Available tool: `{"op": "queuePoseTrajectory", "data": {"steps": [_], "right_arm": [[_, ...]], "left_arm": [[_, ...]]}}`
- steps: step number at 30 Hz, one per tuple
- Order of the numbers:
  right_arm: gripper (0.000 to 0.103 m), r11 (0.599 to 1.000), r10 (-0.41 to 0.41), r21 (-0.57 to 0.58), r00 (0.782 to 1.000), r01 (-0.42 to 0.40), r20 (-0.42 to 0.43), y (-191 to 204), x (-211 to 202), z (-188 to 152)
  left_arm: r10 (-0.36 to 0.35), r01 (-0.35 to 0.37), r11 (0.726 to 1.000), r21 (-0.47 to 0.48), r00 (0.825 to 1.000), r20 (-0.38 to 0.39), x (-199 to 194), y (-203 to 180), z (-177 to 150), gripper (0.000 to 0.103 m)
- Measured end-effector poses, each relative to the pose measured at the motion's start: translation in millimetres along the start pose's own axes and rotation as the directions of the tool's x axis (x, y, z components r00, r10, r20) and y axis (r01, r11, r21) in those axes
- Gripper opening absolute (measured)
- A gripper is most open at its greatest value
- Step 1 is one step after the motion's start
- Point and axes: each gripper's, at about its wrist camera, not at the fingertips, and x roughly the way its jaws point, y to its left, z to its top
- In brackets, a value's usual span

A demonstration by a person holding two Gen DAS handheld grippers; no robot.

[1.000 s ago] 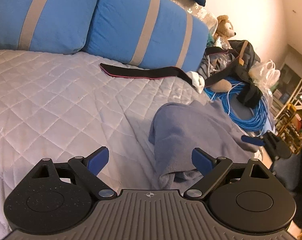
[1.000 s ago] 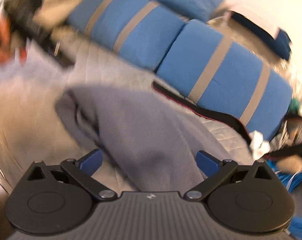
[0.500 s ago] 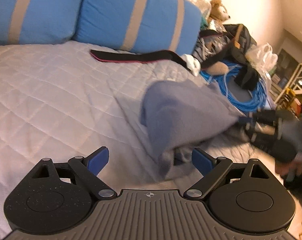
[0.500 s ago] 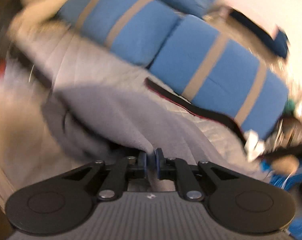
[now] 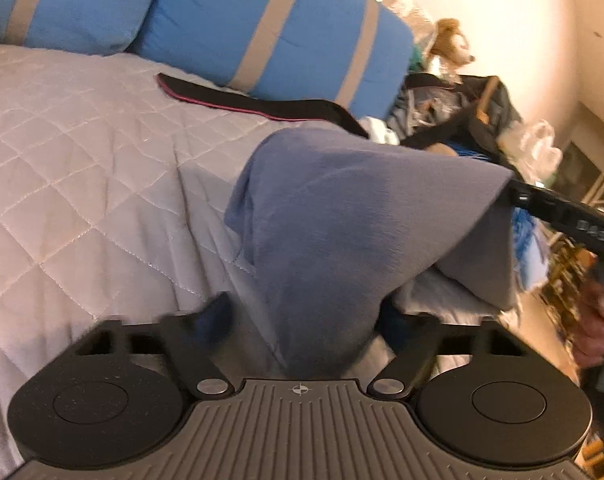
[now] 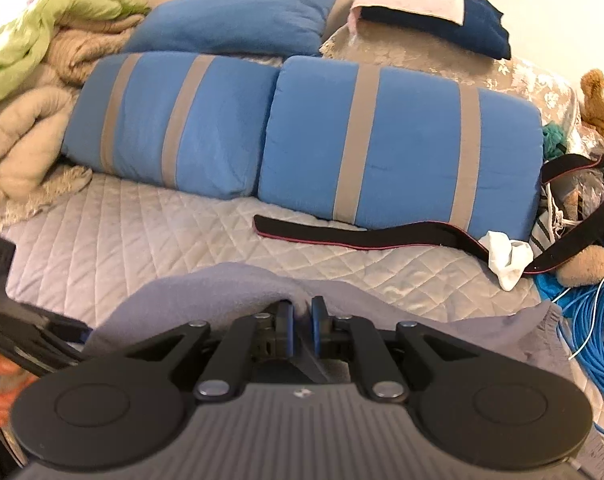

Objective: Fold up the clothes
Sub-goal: 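Grasp the sweatpants with the left gripper beside the closed right gripper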

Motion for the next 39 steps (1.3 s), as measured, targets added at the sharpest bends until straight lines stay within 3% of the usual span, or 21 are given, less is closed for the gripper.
{"op": "queuePoseTrajectory", "data": {"steps": [1, 2, 6, 9, 12, 18, 19, 20, 22, 23, 26, 33, 35, 37, 38, 39], "right_arm": [[0.0, 1.0, 0.003, 0.005, 1.0, -0.003, 0.001, -1.8, -0.6, 0.6], [0.0, 1.0, 0.006, 0.005, 1.0, -0.006, 0.001, -2.6, -1.1, 0.9], [0.0, 1.0, 0.01, -0.003, 1.0, -0.01, 0.002, -2.6, -3.0, 0.0], [0.0, 1.0, 0.009, 0.009, 1.0, -0.009, 0.009, -3.2, -5.0, -0.4], [0.0, 1.0, 0.007, 0.019, 1.0, -0.008, 0.014, -3.1, -6.3, -0.3], [0.0, 1.0, 0.008, 0.025, 1.0, -0.008, 0.002, -0.4, -6.6, -5.3], [0.0, 1.0, 0.009, 0.019, 1.0, -0.008, -0.007, 1.1, -6.3, -6.9], [0.009, 1.0, 0.011, 0.013, 1.0, -0.01, -0.016, 2.9, -6.4, -8.7], [0.034, 1.0, 0.006, -0.006, 1.0, -0.006, -0.02, 8.9, -8.5, -13.5], [0.051, 1.0, 0.017, -0.02, 1.0, -0.017, -0.014, 12.9, -10.3, -15.3], [0.081, 0.992, 0.079, -0.101, 0.997, -0.076, 0.022, 33.9, -18.9, -18.4], [0.084, 0.923, 0.161, -0.368, 0.982, -0.114, 0.101, 106.0, -22.8, -15.4], [0.084, 0.914, 0.149, -0.394, 0.984, -0.1, 0.097, 111.3, -17.2, -11.7], [0.079, 0.908, 0.128, -0.41, 0.988, -0.081, 0.088, 113.1, -10.4, -7.4], [0.043, 0.905, 0.117, -0.418, 0.99, -0.072, 0.084, 113.9, -6.9, -5.3], [0.0, 0.902, 0.107, -0.426, 0.991, -0.063, 0.079, 114.8, -3.5, -3.2]], "left_arm": [[0.016, -0.016, 1.0, -0.003, 1.0, -0.006, 1.6, -0.8, 1.8, 0.029], [0.033, -0.033, 0.999, 0.006, 0.999, -0.009, 1.2, -2.4, 4.3, 0.018], [0.138, -0.142, 0.975, 0.172, 0.99, 0.033, -18.2, -18.9, 18.8, 0.013], [0.219, -0.239, 0.906, 0.348, 0.971, 0.097, -41.2, -33.9, 32.8, 0.012], [0.297, -0.34, 0.782, 0.523, 0.94, 0.167, -63.9, -52.5, 43.6, 0.012], [0.352, -0.438, 0.432, 0.789, 0.887, 0.299, -88.7, -101.5, 38.1, 0.012], [0.357, -0.447, 0.379, 0.811, 0.879, 0.318, -89.0, -108.3, 32.8, 0.012], [0.354, -0.444, 0.352, 0.824, 0.878, 0.322, -89.2, -113.6, 27.5, 0.012], [0.344, -0.425, 0.363, 0.829, 0.888, 0.305, -88.2, -118.3, 21.1, 0.012], [0.341, -0.415, 0.38, 0.827, 0.894, 0.292, -87.6, -118.9, 19.0, 0.012], [0.335, -0.388, 0.44, 0.809, 0.908, 0.254, -86.6, -115.1, 16.3, 0.012], [0.318, -0.346, 0.522, 0.78, 0.927, 0.198, -87.6, -103.3, 22.7, 0.012], [0.303, -0.33, 0.547, 0.769, 0.935, 0.185, -89.9, -100.2, 26.6, 0.012], [0.298, -0.326, 0.559, 0.762, 0.937, 0.183, -90.4, -97.4, 28.4, 0.012], [0.297, -0.326, 0.563, 0.759, 0.937, 0.182, -90.9, -96.0, 28.6, 0.012], [0.296, -0.328, 0.566, 0.756, 0.937, 0.184, -91.1, -94.6, 28.1, 0.012]]}}
